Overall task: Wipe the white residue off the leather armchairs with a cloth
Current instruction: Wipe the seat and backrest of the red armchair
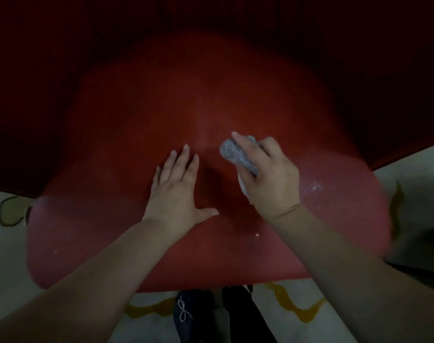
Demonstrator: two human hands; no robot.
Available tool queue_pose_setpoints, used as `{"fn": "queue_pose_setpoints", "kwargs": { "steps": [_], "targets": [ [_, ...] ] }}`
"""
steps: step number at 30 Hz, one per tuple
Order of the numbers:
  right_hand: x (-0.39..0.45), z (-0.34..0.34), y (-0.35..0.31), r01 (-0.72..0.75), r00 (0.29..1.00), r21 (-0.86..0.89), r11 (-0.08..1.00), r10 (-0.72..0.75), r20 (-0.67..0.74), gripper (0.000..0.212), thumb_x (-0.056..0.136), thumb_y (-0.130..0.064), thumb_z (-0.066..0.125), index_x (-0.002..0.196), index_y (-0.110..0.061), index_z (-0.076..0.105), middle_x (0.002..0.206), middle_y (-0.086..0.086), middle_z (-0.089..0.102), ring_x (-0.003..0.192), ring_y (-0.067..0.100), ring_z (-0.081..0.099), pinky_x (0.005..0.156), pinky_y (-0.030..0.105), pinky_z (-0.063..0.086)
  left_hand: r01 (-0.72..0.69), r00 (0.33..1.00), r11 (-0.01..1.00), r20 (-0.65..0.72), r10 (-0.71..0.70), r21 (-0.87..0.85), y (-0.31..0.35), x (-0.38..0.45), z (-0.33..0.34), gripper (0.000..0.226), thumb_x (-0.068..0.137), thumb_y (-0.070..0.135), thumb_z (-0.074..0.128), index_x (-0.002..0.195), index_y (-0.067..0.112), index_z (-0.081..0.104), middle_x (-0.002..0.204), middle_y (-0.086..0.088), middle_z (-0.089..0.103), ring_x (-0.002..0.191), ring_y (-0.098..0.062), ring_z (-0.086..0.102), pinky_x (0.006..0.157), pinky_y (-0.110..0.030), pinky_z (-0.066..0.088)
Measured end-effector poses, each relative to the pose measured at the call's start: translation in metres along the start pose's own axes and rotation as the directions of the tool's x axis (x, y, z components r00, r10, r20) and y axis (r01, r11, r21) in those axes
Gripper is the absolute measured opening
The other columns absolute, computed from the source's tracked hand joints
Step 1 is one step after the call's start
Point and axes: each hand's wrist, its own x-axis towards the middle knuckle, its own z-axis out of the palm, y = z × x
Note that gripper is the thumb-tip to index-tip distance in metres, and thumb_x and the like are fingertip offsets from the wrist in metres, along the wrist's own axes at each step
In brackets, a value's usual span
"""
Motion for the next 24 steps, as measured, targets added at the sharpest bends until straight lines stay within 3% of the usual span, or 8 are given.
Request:
{"fn": "queue_pose_setpoints", "kwargs": {
  "steps": [3, 6, 10, 12, 16, 20, 22, 24],
  "targets": [
    [-0.008, -0.018, 0.032, -0.178, 0.976, 0.044, 0.983, 0.182, -0.119, 0.049, 0.085, -0.031, 0.067, 0.132, -0.024, 0.056, 0.094, 0.003, 0.056, 0.075, 0.013, 0.055, 0.063, 0.023, 0.044, -0.022, 1.000, 1.000, 0.000, 0.022, 0.017, 0.009, 0.007, 0.001, 0.120, 0.065, 0.068, 0.070, 0.154, 0.024, 0.002, 0.160, 0.007, -0.017, 0.145, -0.014, -0.019, 0.116, -0.039, -0.008],
    [-0.019, -0.045, 0.083, -0.316, 0.933, -0.072, 0.946, 0.297, -0.203, 0.052, 0.082, -0.031, 0.065, 0.132, -0.022, 0.056, 0.097, 0.007, 0.057, 0.078, 0.022, 0.059, 0.064, 0.028, 0.044, -0.031, 1.000, 0.999, 0.002, 0.031, 0.035, 0.017, 0.016, 0.003, 0.120, 0.065, 0.069, 0.069, 0.154, 0.025, 0.002, 0.160, 0.008, -0.016, 0.145, -0.013, -0.018, 0.116, -0.039, -0.008],
    [-0.036, -0.041, 0.101, -0.512, 0.858, -0.120, 0.851, 0.499, -0.121, 0.048, 0.084, -0.026, 0.067, 0.131, -0.023, 0.058, 0.107, 0.013, 0.059, 0.087, 0.036, 0.061, 0.070, 0.034, 0.047, -0.020, 0.999, 0.997, 0.029, 0.017, 0.080, 0.020, 0.023, 0.008, 0.120, 0.064, 0.072, 0.068, 0.154, 0.026, 0.003, 0.160, 0.009, -0.015, 0.145, -0.014, -0.019, 0.116, -0.044, -0.007],
    [-0.046, -0.023, 0.078, -0.479, 0.877, -0.055, 0.876, 0.474, -0.079, 0.047, 0.083, -0.023, 0.070, 0.129, -0.021, 0.060, 0.104, 0.015, 0.060, 0.081, 0.036, 0.062, 0.066, 0.035, 0.049, -0.018, 1.000, 0.995, 0.024, 0.016, 0.096, 0.020, 0.024, 0.011, 0.120, 0.063, 0.073, 0.067, 0.154, 0.026, 0.004, 0.160, 0.009, -0.014, 0.145, -0.015, -0.019, 0.115, -0.045, -0.007],
    [-0.050, -0.012, 0.048, -0.281, 0.960, 0.040, 0.959, 0.281, -0.012, 0.048, 0.080, -0.023, 0.069, 0.127, -0.020, 0.062, 0.097, 0.008, 0.059, 0.072, 0.025, 0.061, 0.062, 0.025, 0.046, -0.018, 1.000, 0.993, 0.015, 0.016, 0.115, 0.019, 0.026, 0.013, 0.121, 0.060, 0.073, 0.069, 0.154, 0.025, 0.009, 0.161, 0.006, -0.009, 0.146, -0.017, -0.015, 0.117, -0.048, -0.002],
    [-0.040, -0.045, 0.100, -0.500, 0.857, -0.055, 0.864, 0.485, -0.175, 0.052, 0.080, -0.024, 0.066, 0.131, -0.031, 0.056, 0.109, 0.008, 0.058, 0.090, 0.029, 0.061, 0.070, 0.031, 0.047, -0.032, 0.999, 0.992, 0.022, 0.030, 0.124, 0.016, 0.027, 0.016, 0.122, 0.059, 0.076, 0.066, 0.154, 0.025, 0.009, 0.161, 0.006, -0.009, 0.146, -0.016, -0.015, 0.115, -0.047, -0.003],
    [-0.047, -0.052, 0.116, -0.603, 0.792, -0.068, 0.795, 0.586, -0.173, 0.047, 0.086, -0.028, 0.064, 0.132, -0.030, 0.056, 0.110, 0.009, 0.057, 0.095, 0.031, 0.060, 0.073, 0.032, 0.044, -0.044, 0.999, 0.991, 0.016, 0.043, 0.128, 0.014, 0.028, 0.017, 0.122, 0.059, 0.077, 0.065, 0.154, 0.025, 0.009, 0.161, 0.006, -0.008, 0.146, -0.017, -0.015, 0.115, -0.048, -0.003],
    [-0.056, -0.042, 0.103, -0.571, 0.819, -0.050, 0.820, 0.564, -0.101, 0.046, 0.086, -0.024, 0.065, 0.132, -0.025, 0.057, 0.107, 0.012, 0.058, 0.091, 0.035, 0.059, 0.071, 0.034, 0.043, -0.050, 0.999, 0.990, 0.017, 0.048, 0.129, 0.013, 0.028, 0.019, 0.121, 0.059, 0.078, 0.063, 0.154, 0.025, 0.009, 0.161, 0.006, -0.009, 0.146, -0.016, -0.015, 0.115, -0.047, -0.004]
  ]
}}
